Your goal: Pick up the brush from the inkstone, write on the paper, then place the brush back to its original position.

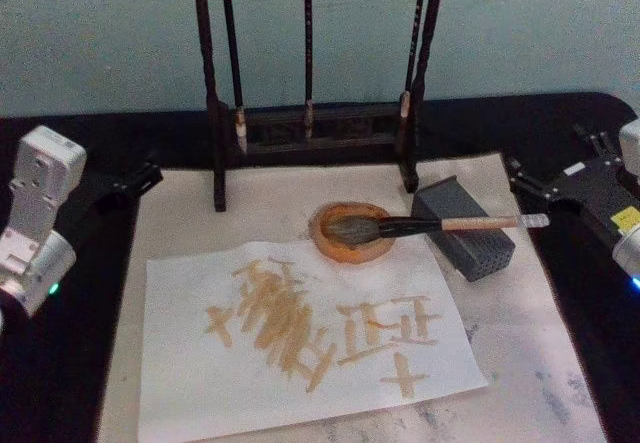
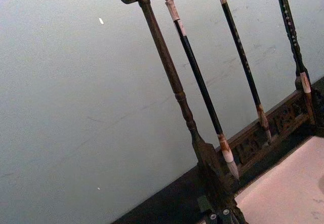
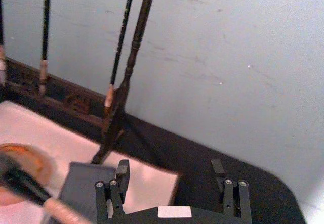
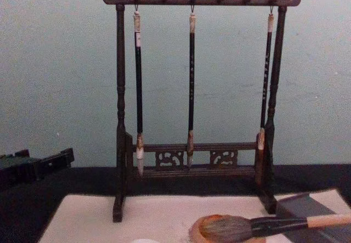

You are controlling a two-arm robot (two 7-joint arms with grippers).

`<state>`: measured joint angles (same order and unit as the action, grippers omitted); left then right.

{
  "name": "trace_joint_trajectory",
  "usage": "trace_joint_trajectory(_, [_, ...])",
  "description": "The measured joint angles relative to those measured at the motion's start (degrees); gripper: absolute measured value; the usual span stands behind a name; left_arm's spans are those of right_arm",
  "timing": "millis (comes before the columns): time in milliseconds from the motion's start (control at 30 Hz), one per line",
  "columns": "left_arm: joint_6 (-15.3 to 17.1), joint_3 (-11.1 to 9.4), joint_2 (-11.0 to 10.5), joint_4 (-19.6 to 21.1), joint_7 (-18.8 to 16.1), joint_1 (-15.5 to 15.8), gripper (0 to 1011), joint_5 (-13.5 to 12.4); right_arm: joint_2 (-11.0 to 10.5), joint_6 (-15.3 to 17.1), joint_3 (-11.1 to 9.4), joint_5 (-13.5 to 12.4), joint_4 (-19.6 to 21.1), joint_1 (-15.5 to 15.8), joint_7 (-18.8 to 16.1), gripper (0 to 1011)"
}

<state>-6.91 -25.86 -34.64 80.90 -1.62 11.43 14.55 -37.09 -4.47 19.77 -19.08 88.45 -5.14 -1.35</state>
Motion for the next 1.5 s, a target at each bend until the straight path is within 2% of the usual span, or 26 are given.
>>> trace_joint_trajectory(267, [0.0, 0.0, 0.0, 0.0, 0.0, 0.0, 1002, 0.0, -0.5, 1.9, -2.4, -3.3, 4.8, 4.9, -1.6, 1008])
trace_joint_trajectory(333, [0.0, 0.0, 0.0, 0.0, 0.0, 0.0, 1002, 0.0, -0.2, 2.3, -3.4, -5.3, 6.2, 6.7, -2.7, 1008])
trace_joint_trajectory(367, [0.0, 0.0, 0.0, 0.0, 0.0, 0.0, 1002, 0.0, -0.2, 2.3, -3.4, -5.3, 6.2, 6.7, -2.7, 1008])
trace_joint_trajectory(700, [0.0, 0.0, 0.0, 0.0, 0.0, 0.0, 1002, 0.0, 1.6, 5.1, -7.2, -11.3, 10.6, 13.0, -4.0, 1008])
trace_joint_trajectory(1067, [0.0, 0.0, 0.0, 0.0, 0.0, 0.0, 1002, 0.0, 3.2, 7.6, -8.7, -14.3, 11.4, 15.4, -6.6, 1008])
trace_joint_trajectory(1500, [0.0, 0.0, 0.0, 0.0, 0.0, 0.0, 1002, 0.0, 5.4, 10.3, -9.8, -15.4, 11.1, 16.5, -8.3, 1008])
